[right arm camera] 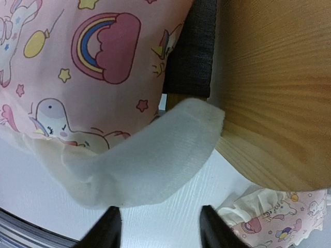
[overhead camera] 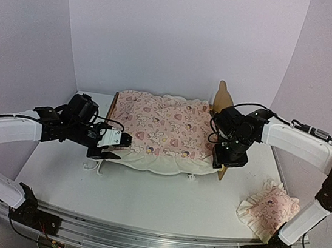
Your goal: Set up the pet bed
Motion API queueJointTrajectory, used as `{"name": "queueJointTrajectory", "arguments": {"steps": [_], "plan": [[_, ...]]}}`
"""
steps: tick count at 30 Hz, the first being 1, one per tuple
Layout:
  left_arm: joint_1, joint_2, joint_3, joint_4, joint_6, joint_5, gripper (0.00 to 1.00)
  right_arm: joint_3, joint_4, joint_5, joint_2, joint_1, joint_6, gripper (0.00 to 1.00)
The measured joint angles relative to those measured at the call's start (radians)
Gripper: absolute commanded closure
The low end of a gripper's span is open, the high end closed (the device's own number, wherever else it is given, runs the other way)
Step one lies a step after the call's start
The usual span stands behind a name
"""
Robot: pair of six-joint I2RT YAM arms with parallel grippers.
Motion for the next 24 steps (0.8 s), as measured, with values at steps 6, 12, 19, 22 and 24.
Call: {"name": "queueJointTrajectory", "arguments": {"steps": [6, 12, 19, 22, 24], "plan": [[-0.094, 0.106, 0.057, 0.052, -0.062, 0.000, 0.39, -0.046, 0.114, -0.024, 0.001, -0.009, 0.009, 0.95], [-0.158, 0.266, 0.160, 0.159, -0.150, -0.008, 0.30, -0.057, 0.187, -0.063, 0.001, -0.023, -0.033, 1.00], [-0.181, 0.514, 0.373, 0.256, -0.222, -0.012, 0.24, -0.002, 0.230, -0.190, 0.001, -0.033, -0.070, 1.00], [-0.194, 0.576, 0.420, 0.298, -0.253, -0.016, 0.23, 0.069, 0.265, -0.271, 0.008, -0.033, -0.072, 1.00], [-0.199, 0.606, 0.445, 0.325, -0.271, -0.019, 0.23, 0.106, 0.294, -0.318, 0.015, -0.033, -0.072, 1.00]]}}
